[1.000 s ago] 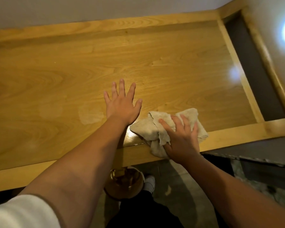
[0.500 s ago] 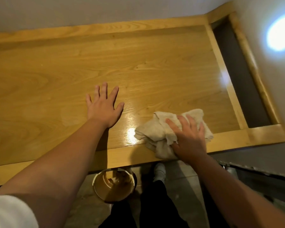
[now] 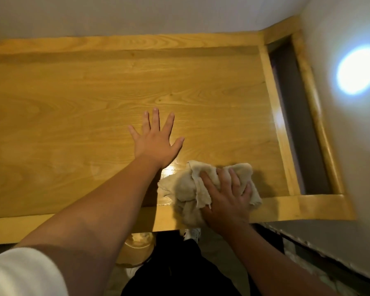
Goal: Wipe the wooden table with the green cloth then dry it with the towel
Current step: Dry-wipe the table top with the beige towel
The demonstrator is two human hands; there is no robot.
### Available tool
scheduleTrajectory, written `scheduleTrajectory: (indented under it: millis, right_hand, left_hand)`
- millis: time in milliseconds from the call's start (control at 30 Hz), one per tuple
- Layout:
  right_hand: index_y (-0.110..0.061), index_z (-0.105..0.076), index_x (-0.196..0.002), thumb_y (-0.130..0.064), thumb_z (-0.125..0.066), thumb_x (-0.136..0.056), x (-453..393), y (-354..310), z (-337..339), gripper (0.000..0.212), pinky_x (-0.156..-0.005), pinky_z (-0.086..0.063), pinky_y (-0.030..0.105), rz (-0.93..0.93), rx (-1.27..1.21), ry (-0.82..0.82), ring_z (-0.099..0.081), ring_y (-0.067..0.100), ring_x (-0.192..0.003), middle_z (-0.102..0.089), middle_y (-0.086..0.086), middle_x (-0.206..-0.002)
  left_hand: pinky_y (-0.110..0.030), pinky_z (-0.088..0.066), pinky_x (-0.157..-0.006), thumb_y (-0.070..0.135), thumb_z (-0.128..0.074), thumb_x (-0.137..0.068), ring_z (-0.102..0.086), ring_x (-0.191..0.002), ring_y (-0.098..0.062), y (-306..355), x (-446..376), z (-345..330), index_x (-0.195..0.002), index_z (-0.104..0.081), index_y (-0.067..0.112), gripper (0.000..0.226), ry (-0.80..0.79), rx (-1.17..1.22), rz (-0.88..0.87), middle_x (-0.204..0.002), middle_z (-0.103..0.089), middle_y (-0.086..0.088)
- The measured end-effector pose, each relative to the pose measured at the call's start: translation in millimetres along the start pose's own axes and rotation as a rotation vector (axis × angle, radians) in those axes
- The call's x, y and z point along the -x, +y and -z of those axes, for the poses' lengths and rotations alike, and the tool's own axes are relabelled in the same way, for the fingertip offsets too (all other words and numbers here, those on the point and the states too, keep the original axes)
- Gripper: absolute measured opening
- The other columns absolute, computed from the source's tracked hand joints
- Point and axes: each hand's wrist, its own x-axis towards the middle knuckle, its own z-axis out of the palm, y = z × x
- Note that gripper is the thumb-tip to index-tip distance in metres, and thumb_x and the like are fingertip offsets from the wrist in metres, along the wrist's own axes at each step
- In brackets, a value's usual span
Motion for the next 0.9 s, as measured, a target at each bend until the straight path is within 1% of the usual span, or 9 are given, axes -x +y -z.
scheduleTrajectory:
  millis: [133,233,300,467,533,667,733,800,900]
  right_hand:
    - [-0.041,-0.036,-0.146,-0.068,-0.042,-0.08,-22,5,7,0.071,-0.101,-0.022,0.071,0.012,-0.029,-0.035,-0.027,0.036,-0.14,-0.035,0.007,-0.151]
    - [-0.049,-0.018,-0.149,-0.071,-0.039,-0.08,-81,19,13,0.075,-0.105,-0.015,0.072,-0.01,-0.052,-0.064,-0.013,0.035,-0.143,-0.017,0.003,-0.156]
    - [-0.052,-0.013,-0.147,-0.071,-0.038,-0.081,-135,26,17,0.074,-0.106,-0.009,0.071,-0.02,-0.05,-0.047,-0.006,0.032,-0.143,-0.012,0.001,-0.155]
    - [-0.052,-0.017,-0.144,-0.063,-0.039,-0.073,-268,20,25,0.075,-0.105,-0.006,0.07,-0.062,-0.002,0.018,-0.012,0.032,-0.142,-0.025,0.003,-0.152]
    - [-0.052,-0.017,-0.144,-0.058,-0.04,-0.071,-315,14,30,0.077,-0.106,-0.005,0.071,-0.073,0.011,0.026,-0.014,0.035,-0.142,-0.027,0.003,-0.153]
    - [-0.047,-0.023,-0.146,-0.062,-0.039,-0.077,-388,8,37,0.073,-0.106,-0.01,0.072,-0.042,0.04,0.084,-0.018,0.037,-0.142,-0.029,0.006,-0.153]
    - [-0.045,-0.025,-0.147,-0.062,-0.038,-0.078,-418,6,42,0.073,-0.106,-0.013,0.071,-0.022,0.056,0.096,-0.02,0.036,-0.141,-0.03,0.007,-0.152]
    - [-0.045,-0.024,-0.147,-0.061,-0.038,-0.077,-445,2,47,0.072,-0.107,-0.013,0.07,-0.001,0.061,0.087,-0.019,0.036,-0.141,-0.028,0.006,-0.153]
    - [-0.046,-0.026,-0.141,-0.052,-0.047,-0.073,-470,0,49,0.072,-0.104,-0.016,0.07,-0.011,0.034,0.078,-0.021,0.038,-0.139,-0.029,0.008,-0.15]
  left_hand:
    - [-0.074,0.002,-0.11,0.081,-0.01,-0.086,0.011,-0.152,-0.033,1,0,2,-0.155,0.003,0.043,0.08,0.002,0.017,-0.011,-0.168,0.01,-0.005]
    - [-0.074,0.002,-0.11,0.082,-0.008,-0.087,0.014,-0.152,-0.033,0,-1,2,-0.155,0.007,0.043,0.079,-0.017,0.003,-0.006,-0.167,0.013,-0.005]
    - [-0.073,0.003,-0.11,0.081,-0.009,-0.087,0.016,-0.152,-0.033,-2,-2,1,-0.154,0.011,0.044,0.078,-0.036,-0.016,-0.006,-0.166,0.017,-0.005]
    - [-0.074,0.0,-0.108,0.079,-0.018,-0.09,0.013,-0.152,-0.035,0,-3,3,-0.155,-0.007,0.042,0.076,-0.034,0.012,-0.012,-0.167,0.013,-0.007]
    - [-0.073,0.0,-0.108,0.08,-0.016,-0.09,0.014,-0.152,-0.034,1,-2,3,-0.156,-0.005,0.042,0.078,-0.043,0.02,0.001,-0.165,0.017,-0.006]
    - [-0.073,0.0,-0.11,0.081,-0.013,-0.089,0.019,-0.15,-0.034,2,-5,3,-0.156,0.002,0.041,0.08,-0.067,-0.003,0.006,-0.163,0.023,-0.006]
    - [-0.074,-0.002,-0.109,0.08,-0.018,-0.089,0.017,-0.15,-0.034,2,-5,3,-0.157,-0.003,0.04,0.08,-0.062,-0.007,0.005,-0.164,0.019,-0.008]
    - [-0.075,-0.008,-0.108,0.078,-0.026,-0.089,0.006,-0.151,-0.037,1,-6,2,-0.157,-0.014,0.037,0.08,-0.038,-0.014,-0.004,-0.166,0.006,-0.011]
    - [-0.076,-0.016,-0.106,0.077,-0.032,-0.088,-0.008,-0.15,-0.042,0,-7,-2,-0.156,-0.023,0.035,0.08,-0.008,-0.038,-0.026,-0.166,-0.006,-0.014]
